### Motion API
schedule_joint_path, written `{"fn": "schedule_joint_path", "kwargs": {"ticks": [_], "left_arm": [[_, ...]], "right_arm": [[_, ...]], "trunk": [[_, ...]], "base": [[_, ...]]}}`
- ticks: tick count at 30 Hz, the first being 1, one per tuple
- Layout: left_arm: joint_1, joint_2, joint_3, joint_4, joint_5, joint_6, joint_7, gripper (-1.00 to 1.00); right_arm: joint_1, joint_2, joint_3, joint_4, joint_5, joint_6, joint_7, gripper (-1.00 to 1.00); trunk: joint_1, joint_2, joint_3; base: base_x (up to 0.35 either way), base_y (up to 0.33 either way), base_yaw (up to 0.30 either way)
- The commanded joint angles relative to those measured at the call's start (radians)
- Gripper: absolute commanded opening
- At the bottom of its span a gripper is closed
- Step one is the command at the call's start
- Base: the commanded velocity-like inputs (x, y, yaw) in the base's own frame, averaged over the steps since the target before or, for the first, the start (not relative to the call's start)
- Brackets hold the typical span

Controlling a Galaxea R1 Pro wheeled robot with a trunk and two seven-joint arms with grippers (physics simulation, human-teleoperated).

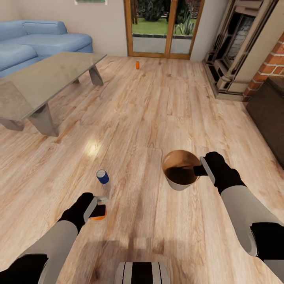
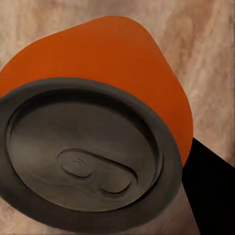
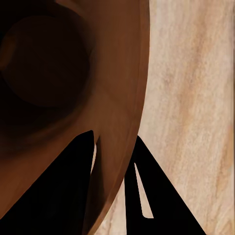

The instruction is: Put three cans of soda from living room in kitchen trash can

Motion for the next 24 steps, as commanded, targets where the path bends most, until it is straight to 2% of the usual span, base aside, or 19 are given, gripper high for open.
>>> {"fn": "schedule_joint_path", "kwargs": {"ticks": [1, 5, 13, 15, 24], "left_arm": [[0.000, 0.000, 0.000, -0.015, 0.001, 0.009, 0.000, -1.00], [0.000, 0.000, 0.001, -0.096, 0.001, 0.055, 0.000, -1.00], [0.000, 0.000, 0.000, -0.325, -0.001, 0.196, 0.001, -1.00], [0.001, 0.000, -0.001, -0.381, -0.002, 0.203, 0.001, -1.00], [0.002, -0.003, -0.003, -0.514, -0.003, 0.203, 0.033, -1.00]], "right_arm": [[0.000, 0.000, 0.000, 0.000, -0.006, 0.000, 0.003, -1.00], [0.000, 0.000, 0.000, 0.000, -0.006, 0.000, 0.003, -1.00], [0.002, 0.001, 0.000, 0.000, -0.007, 0.000, 0.003, -1.00], [0.005, 0.001, -0.001, 0.000, -0.008, 0.000, 0.003, -1.00], [0.033, 0.001, -0.002, 0.001, -0.010, 0.000, 0.003, -1.00]], "trunk": [[0.000, 0.000, 0.004], [-0.002, 0.001, 0.019], [-0.006, 0.003, 0.050], [-0.010, 0.010, 0.057], [-0.045, 0.073, 0.086]], "base": [[0.000, 0.000, 0.000], [0.000, 0.000, 0.000], [0.000, 0.000, 0.000], [0.000, 0.000, 0.000], [0.000, 0.000, 0.000]]}}
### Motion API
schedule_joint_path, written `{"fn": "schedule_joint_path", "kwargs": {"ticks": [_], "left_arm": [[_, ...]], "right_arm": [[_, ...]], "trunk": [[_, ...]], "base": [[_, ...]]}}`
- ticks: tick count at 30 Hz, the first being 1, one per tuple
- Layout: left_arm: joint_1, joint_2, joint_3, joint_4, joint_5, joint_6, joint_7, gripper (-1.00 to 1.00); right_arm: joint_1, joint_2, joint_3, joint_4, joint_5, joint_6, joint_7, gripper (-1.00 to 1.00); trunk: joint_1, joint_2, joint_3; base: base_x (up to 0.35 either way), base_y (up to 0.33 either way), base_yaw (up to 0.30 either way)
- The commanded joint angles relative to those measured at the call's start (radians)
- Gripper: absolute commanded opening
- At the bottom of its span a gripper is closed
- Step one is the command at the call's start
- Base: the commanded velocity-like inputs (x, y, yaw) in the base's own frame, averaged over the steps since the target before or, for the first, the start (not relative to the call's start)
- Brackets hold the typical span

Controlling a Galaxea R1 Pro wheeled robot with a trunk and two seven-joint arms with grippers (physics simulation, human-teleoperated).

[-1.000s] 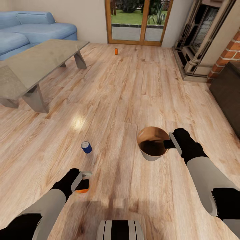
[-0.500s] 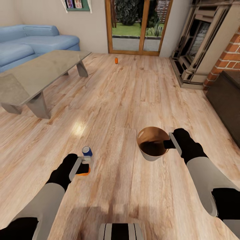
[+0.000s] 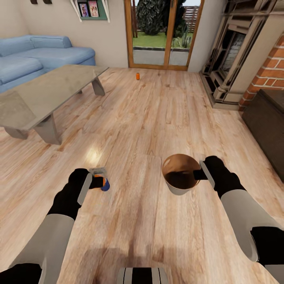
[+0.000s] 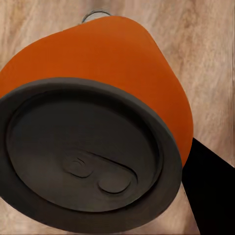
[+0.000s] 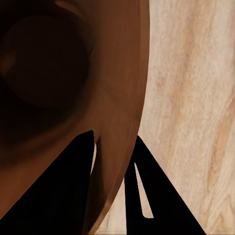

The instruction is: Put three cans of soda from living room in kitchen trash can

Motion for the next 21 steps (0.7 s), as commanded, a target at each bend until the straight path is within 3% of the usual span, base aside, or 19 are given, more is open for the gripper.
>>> {"fn": "schedule_joint_path", "kwargs": {"ticks": [1, 7, 21], "left_arm": [[0.003, -0.001, 0.000, -0.020, 0.001, 0.000, 0.003, -1.00], [0.015, -0.002, 0.001, -0.076, 0.000, 0.000, 0.007, -1.00], [0.016, -0.005, 0.003, -0.072, -0.003, 0.000, 0.009, -1.00]], "right_arm": [[0.004, 0.000, 0.000, 0.002, -0.007, 0.000, 0.003, -1.00], [0.011, 0.000, 0.002, 0.027, -0.008, 0.000, 0.003, -1.00], [0.011, 0.000, 0.002, 0.027, -0.005, 0.000, 0.001, -1.00]], "trunk": [[-0.004, 0.007, 0.003], [-0.027, 0.049, 0.022], [-0.081, 0.147, 0.066]], "base": [[0.000, 0.000, 0.000], [0.000, 0.000, 0.000], [0.000, 0.000, 0.000]]}}
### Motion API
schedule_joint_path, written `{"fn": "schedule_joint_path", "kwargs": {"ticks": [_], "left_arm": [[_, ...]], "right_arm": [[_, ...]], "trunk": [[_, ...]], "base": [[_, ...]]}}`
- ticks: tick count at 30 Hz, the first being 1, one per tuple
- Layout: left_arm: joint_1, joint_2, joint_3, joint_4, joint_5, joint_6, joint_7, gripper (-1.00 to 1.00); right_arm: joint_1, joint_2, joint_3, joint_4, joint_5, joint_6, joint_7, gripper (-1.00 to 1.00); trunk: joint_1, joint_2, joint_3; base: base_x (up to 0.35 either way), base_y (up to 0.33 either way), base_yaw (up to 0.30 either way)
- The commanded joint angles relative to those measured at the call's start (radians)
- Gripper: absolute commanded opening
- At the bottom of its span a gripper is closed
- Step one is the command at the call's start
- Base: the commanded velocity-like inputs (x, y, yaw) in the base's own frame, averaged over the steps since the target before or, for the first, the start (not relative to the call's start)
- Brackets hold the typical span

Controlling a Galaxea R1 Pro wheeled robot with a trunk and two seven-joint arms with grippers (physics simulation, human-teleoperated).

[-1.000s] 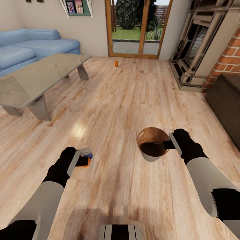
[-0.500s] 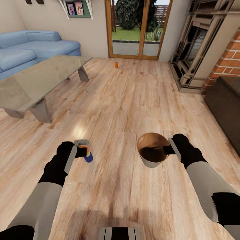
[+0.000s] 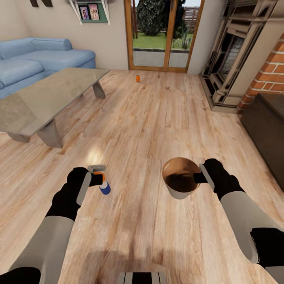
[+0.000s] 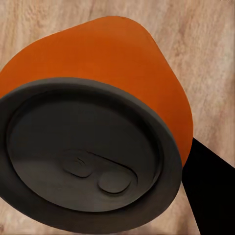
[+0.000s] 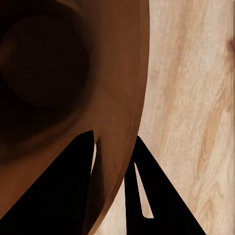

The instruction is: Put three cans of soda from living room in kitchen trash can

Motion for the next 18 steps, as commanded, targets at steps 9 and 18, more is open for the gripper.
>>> {"fn": "schedule_joint_path", "kwargs": {"ticks": [9, 18], "left_arm": [[-0.001, -0.017, 0.000, 0.000, 0.000, 0.000, 0.026, -1.00], [-0.001, -0.037, 0.000, 0.001, 0.000, 0.000, 0.056, -1.00]], "right_arm": [[0.000, 0.000, -0.002, -0.002, -0.007, 0.000, 0.003, -1.00], [0.000, 0.000, -0.002, -0.005, -0.007, 0.000, 0.006, -1.00]], "trunk": [[-0.035, 0.063, 0.030], [-0.069, 0.126, 0.070]], "base": [[0.000, 0.000, 0.000], [0.000, 0.000, 0.000]]}}
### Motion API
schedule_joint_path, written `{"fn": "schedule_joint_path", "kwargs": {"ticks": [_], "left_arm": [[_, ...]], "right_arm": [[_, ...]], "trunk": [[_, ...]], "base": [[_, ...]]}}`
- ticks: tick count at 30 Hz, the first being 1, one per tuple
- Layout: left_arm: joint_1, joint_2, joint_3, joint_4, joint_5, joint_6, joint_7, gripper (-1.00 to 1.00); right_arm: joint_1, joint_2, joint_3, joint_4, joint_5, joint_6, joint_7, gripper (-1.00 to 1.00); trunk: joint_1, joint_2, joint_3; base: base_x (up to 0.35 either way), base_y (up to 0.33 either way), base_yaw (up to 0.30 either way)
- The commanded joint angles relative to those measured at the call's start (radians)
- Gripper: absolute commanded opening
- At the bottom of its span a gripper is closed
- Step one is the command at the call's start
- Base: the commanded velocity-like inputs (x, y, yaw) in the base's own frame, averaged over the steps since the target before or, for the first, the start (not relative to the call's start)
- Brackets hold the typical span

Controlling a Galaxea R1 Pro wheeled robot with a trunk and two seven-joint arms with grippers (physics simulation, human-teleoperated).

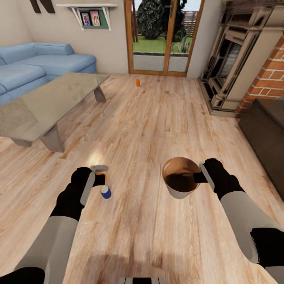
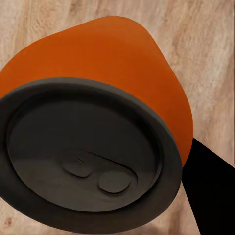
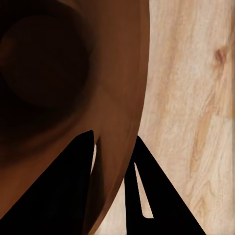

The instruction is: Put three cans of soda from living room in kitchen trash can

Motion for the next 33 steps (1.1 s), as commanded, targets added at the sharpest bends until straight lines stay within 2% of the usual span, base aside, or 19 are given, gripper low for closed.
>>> {"fn": "schedule_joint_path", "kwargs": {"ticks": [1, 14, 23, 28, 31, 33], "left_arm": [[0.000, -0.002, 0.000, 0.000, -0.002, 0.000, 0.002, -1.00], [0.001, -0.031, 0.000, -0.010, -0.002, 0.000, 0.021, -1.00], [0.004, -0.055, -0.001, -0.068, -0.001, 0.000, 0.022, -1.00], [0.039, -0.059, -0.005, -0.105, 0.002, 0.000, 0.022, -1.00], [0.078, -0.060, -0.009, -0.159, 0.007, 0.000, 0.020, -1.00], [0.094, -0.059, -0.014, -0.179, 0.011, 0.000, 0.019, -1.00]], "right_arm": [[0.000, 0.000, -0.001, 0.000, -0.007, 0.000, 0.003, -1.00], [0.001, 0.000, -0.002, 0.002, -0.009, 0.000, 0.005, -1.00], [0.021, 0.012, -0.002, 0.007, -0.008, 0.000, 0.002, -1.00], [0.032, 0.018, -0.002, 0.030, -0.009, -0.008, 0.001, -1.00], [0.034, 0.021, -0.002, 0.101, -0.011, -0.067, 0.000, -1.00], [0.035, 0.021, -0.002, 0.117, -0.012, -0.081, 0.001, -1.00]], "trunk": [[-0.004, 0.007, 0.005], [-0.054, 0.098, 0.067], [-0.088, 0.161, 0.109], [-0.107, 0.196, 0.132], [-0.119, 0.217, 0.143], [-0.123, 0.224, 0.147]], "base": [[0.000, 0.000, 0.000], [0.000, 0.000, 0.000], [0.000, 0.000, 0.000], [0.000, 0.000, 0.018], [0.000, 0.000, 0.016], [0.000, 0.000, 0.007]]}}
